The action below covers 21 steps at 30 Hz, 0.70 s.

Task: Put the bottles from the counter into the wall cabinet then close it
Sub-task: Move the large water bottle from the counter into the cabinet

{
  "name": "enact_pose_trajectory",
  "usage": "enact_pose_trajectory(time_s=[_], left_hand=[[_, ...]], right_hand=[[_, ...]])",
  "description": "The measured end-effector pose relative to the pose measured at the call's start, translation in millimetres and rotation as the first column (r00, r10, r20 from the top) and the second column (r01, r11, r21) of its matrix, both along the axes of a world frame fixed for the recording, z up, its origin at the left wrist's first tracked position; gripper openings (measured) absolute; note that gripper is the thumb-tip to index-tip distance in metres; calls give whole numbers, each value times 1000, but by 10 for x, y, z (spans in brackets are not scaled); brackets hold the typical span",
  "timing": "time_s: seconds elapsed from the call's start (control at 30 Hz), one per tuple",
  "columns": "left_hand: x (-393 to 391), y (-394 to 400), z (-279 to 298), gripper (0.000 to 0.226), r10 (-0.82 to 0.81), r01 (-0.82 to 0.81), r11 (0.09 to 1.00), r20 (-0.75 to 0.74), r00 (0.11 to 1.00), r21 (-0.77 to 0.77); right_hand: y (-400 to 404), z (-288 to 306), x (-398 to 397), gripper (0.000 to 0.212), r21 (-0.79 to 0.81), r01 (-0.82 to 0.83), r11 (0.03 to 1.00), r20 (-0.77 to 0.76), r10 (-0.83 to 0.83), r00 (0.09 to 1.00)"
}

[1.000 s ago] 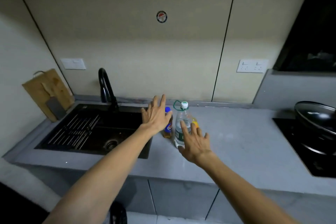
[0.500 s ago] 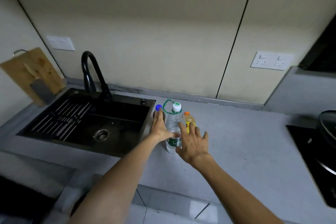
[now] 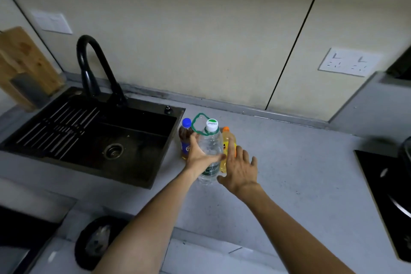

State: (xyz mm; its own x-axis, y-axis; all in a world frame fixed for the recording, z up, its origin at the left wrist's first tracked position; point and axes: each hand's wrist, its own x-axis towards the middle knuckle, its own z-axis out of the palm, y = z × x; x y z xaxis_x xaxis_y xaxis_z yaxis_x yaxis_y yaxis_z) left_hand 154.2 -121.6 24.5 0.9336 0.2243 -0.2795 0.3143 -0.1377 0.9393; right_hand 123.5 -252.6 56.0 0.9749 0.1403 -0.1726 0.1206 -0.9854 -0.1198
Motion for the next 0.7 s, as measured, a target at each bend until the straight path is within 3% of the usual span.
enact_pose_trajectory(time_s=[0.33,0.43,0.5,0.57,0.6,0.63,0.7], left_hand=[[-56,99,76,101,-12,12,1000,23,1000,8],[-93,192,184,91,-10,8,1000,57,998,29],[-102,244,330,92,3,-8,999,101,995,47],[-103,291,529,89,18,-22,999,152,988,30],[-106,312,655,87,18,-20,1000,176,984,10],[-100,336,774,86,17,-15,1000,197,980,-14],[-95,392,1033,87,38,-26,998,243,969,-51]], right_hand=[[-25,-64,95,130,33,-53,998,1,53,999],[-31,-125,121,127,214,7,977,-68,8,998],[-35,-208,126,109,346,147,926,-176,-90,980],[-20,-215,113,80,405,353,843,-300,-243,923],[-5,-201,112,70,440,484,757,-401,-316,860],[29,-166,101,65,477,619,624,-543,-345,766],[87,-106,91,64,504,786,357,-759,-252,601]])
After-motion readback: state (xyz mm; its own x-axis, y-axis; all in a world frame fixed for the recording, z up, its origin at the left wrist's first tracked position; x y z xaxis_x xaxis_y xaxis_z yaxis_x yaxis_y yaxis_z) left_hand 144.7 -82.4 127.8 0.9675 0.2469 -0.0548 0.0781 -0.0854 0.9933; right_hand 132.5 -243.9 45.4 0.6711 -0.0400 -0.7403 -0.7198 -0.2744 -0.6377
